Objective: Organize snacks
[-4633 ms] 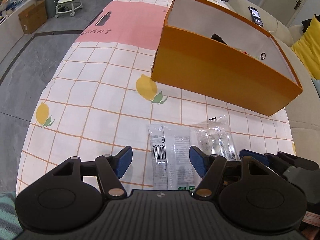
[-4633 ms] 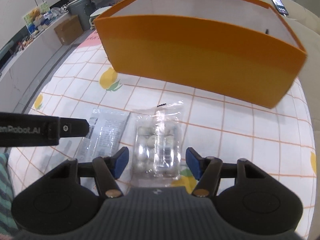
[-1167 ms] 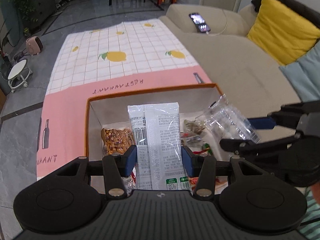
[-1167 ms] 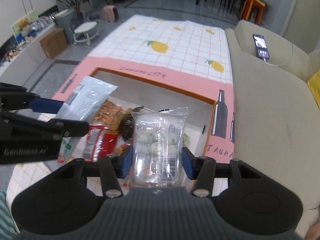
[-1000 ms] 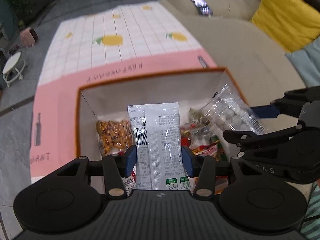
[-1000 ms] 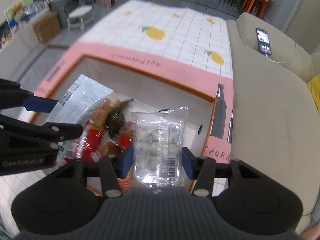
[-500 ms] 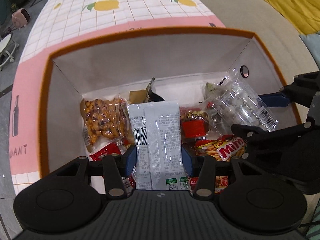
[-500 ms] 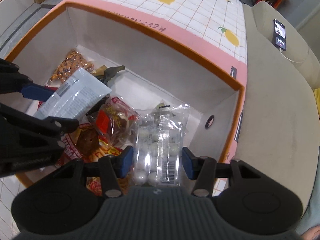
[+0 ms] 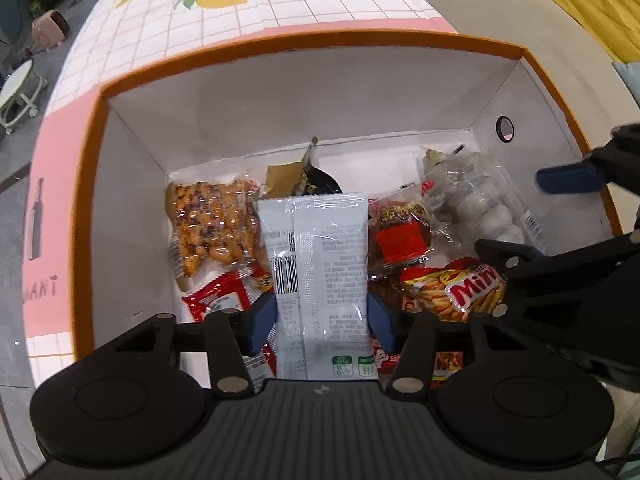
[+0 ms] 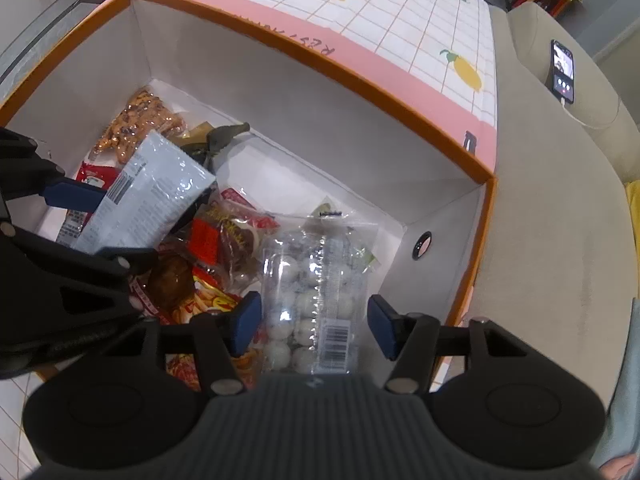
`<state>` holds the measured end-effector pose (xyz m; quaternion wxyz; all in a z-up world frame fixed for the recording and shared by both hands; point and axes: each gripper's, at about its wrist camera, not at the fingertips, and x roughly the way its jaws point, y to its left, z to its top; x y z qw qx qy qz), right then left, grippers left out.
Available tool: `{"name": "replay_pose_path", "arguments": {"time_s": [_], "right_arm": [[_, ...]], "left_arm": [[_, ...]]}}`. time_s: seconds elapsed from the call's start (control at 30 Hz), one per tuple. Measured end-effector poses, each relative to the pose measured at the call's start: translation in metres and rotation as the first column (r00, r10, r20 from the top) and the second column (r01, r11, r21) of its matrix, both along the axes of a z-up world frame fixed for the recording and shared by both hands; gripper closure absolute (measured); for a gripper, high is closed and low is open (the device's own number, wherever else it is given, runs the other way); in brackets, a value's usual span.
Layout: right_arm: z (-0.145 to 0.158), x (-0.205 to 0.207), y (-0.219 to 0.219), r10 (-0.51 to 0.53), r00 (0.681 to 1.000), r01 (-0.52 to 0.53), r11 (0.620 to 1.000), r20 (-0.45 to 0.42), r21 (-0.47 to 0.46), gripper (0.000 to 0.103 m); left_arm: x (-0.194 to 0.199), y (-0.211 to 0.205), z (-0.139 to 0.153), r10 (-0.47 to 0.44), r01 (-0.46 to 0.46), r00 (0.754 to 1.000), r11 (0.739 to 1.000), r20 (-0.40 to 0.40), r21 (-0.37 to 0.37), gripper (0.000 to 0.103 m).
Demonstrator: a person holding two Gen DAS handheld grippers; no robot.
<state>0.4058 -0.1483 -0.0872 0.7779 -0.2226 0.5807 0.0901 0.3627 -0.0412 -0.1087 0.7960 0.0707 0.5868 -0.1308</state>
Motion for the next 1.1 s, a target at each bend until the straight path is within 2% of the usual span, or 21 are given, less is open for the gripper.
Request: {"name": "replay_pose_path", "arguments": {"time_s": [0.07, 0.23, 0.4, 0.53, 0.73, 0.83, 1.03, 1.1], "right_arm": [[0.005, -0.002, 0.001, 0.005, 1.0, -0.005, 1.0, 0.015, -0.02, 0.034], [0.024, -0.01, -0.001, 0.0, 0.999, 0.001, 1.0, 0.042, -0.015, 0.034], [0.049, -0.023, -0.003, -0.004, 0.997, 0.005, 1.0, 0.076, -0.008, 0.033], [0.079, -0.037, -0.007, -0.015, 0.993, 0.011, 0.999, 0.115, 0.035, 0.032], [0.129, -0.068, -0.014, -0.049, 0.983, 0.023, 0.99, 0.179, 0.141, 0.027], [0.149, -0.09, -0.016, -0.062, 0.976, 0.023, 0.982, 0.209, 0.186, 0.025], [0.173, -0.144, -0.022, -0.083, 0.951, 0.003, 0.966, 0.298, 0.26, 0.025], [0.175, -0.163, -0.022, -0.083, 0.939, -0.011, 0.963, 0.334, 0.269, 0.025]], "left_arm": [[-0.002, 0.003, 0.007, 0.013, -0.013, 1.0, 1.0, 0.015, -0.005, 0.035], [-0.01, 0.005, 0.033, 0.019, -0.018, 0.998, 1.0, 0.068, -0.01, 0.026], [-0.024, 0.01, 0.064, 0.029, -0.029, 0.99, 1.0, 0.138, -0.003, 0.026], [-0.042, 0.016, 0.092, 0.029, -0.026, 0.977, 1.0, 0.211, -0.018, 0.026], [-0.076, 0.023, 0.132, 0.03, -0.021, 0.947, 0.999, 0.319, -0.033, 0.026], [-0.097, 0.025, 0.149, 0.031, -0.02, 0.925, 0.999, 0.38, -0.032, 0.026], [-0.143, 0.027, 0.173, 0.01, 0.009, 0.883, 0.999, 0.469, -0.037, 0.026], [-0.157, 0.03, 0.176, 0.037, -0.016, 0.867, 0.999, 0.497, -0.047, 0.026]]}}
